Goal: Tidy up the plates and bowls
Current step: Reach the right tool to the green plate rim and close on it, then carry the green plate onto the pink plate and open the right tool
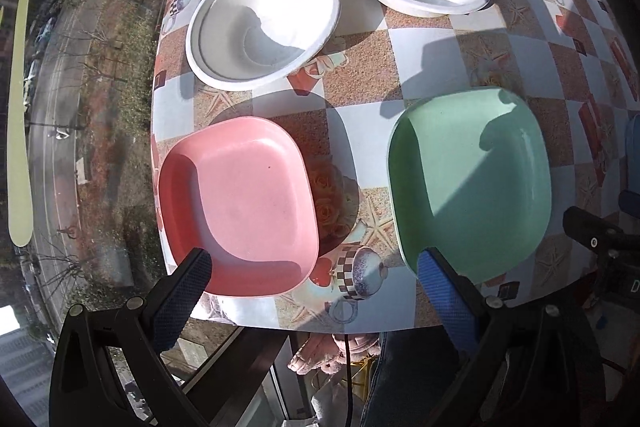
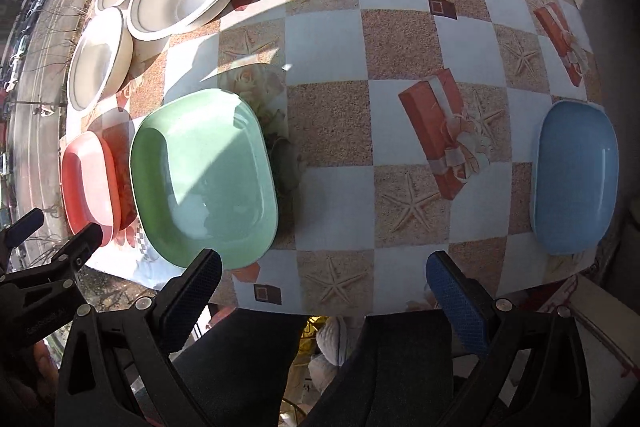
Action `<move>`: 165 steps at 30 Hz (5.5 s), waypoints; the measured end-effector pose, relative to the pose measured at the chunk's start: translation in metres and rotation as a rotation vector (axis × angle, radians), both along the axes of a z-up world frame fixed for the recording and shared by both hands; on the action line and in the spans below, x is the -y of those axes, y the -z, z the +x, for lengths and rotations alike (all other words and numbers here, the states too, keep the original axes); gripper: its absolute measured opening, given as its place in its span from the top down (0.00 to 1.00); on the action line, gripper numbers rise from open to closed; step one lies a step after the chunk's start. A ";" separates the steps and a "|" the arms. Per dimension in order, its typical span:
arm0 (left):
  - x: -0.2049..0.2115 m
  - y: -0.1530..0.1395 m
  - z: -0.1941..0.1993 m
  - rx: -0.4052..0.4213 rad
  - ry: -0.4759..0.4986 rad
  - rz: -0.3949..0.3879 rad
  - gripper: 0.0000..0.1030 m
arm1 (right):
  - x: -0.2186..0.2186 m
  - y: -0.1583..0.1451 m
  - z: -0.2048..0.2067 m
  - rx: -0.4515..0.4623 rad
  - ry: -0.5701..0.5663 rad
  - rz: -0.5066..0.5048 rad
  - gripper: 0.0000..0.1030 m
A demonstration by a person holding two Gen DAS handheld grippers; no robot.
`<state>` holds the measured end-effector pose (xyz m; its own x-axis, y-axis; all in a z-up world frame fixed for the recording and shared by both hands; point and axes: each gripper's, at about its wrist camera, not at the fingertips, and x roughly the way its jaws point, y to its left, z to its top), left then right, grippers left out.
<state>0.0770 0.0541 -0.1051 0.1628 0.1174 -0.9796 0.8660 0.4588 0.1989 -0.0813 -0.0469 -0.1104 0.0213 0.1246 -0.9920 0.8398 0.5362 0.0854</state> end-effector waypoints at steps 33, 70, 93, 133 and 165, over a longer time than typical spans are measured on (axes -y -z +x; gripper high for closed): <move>0.088 0.057 -0.041 -0.045 0.092 -0.089 0.00 | 0.051 0.069 -0.027 -0.071 0.045 -0.041 0.00; 0.025 0.031 -0.045 -0.194 0.066 -0.149 0.75 | 0.039 0.056 -0.006 -0.069 0.024 0.120 0.78; -0.034 -0.012 0.021 -0.043 -0.056 -0.196 0.75 | 0.006 0.045 0.055 0.019 -0.200 0.125 0.78; -0.072 0.026 0.146 0.108 -0.259 -0.139 0.75 | -0.080 0.094 0.191 0.123 -0.361 0.203 0.77; 0.040 -0.009 -0.007 0.006 0.114 -0.173 0.21 | 0.019 0.082 -0.022 -0.032 0.038 -0.075 0.03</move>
<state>0.0698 0.0146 -0.0958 0.1717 -0.0722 -0.9825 0.9131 0.3862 0.1312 -0.1036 -0.0656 -0.1926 -0.0073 0.0496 -0.9987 0.8611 0.5081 0.0189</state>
